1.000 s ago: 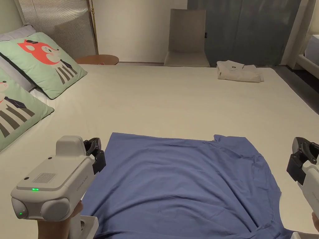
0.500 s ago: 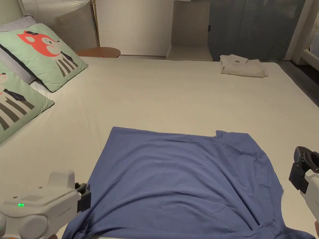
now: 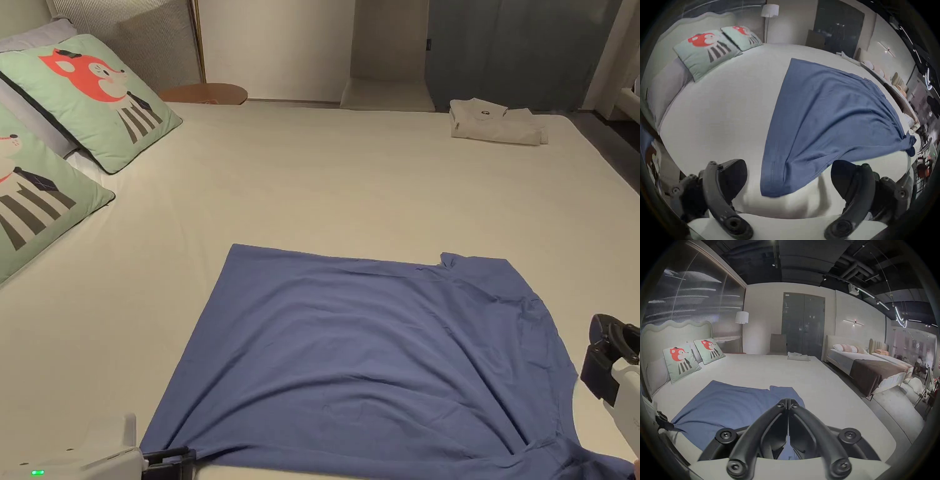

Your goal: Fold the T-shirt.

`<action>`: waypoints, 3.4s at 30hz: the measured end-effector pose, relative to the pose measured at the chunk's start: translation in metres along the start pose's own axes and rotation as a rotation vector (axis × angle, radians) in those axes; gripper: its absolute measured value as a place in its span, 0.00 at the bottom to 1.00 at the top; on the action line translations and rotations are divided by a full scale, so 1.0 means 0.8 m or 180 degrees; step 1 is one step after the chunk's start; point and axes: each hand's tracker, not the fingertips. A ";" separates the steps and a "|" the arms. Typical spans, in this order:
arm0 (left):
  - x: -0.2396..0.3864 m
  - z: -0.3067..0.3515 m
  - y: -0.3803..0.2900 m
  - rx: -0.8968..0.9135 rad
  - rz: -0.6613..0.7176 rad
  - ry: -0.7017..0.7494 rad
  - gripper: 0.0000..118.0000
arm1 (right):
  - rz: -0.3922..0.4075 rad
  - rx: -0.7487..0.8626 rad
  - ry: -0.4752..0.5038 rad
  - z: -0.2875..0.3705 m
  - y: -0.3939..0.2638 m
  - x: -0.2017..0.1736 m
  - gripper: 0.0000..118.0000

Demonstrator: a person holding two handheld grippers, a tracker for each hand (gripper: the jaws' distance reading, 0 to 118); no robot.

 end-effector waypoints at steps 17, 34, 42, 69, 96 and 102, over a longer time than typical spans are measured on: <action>0.019 0.020 0.000 0.0204 -0.0248 -0.0052 0.06 | -0.0113 -0.0936 -0.0102 0.001 -0.071 0.040 0.48; 0.027 0.025 0.022 0.0336 -0.0098 -0.0197 0.06 | -0.0293 -0.1737 0.0176 0.003 -0.170 0.027 0.14; 0.027 0.028 0.046 0.0454 -0.0001 -0.0229 0.06 | -0.0156 -0.1267 0.0156 0.012 -0.117 0.024 0.06; 0.086 -0.161 0.198 -0.0011 -0.0322 0.0315 0.06 | -0.0211 -0.1917 0.0054 -0.243 -0.087 0.030 0.06; 0.140 0.079 0.108 0.2319 -0.0421 -0.0262 0.42 | 0.0014 0.0204 -0.0128 0.007 -0.015 -0.045 0.54; 0.130 0.065 0.098 0.2106 -0.0239 -0.0357 0.00 | -0.0024 0.0214 -0.0083 0.009 -0.021 -0.053 0.01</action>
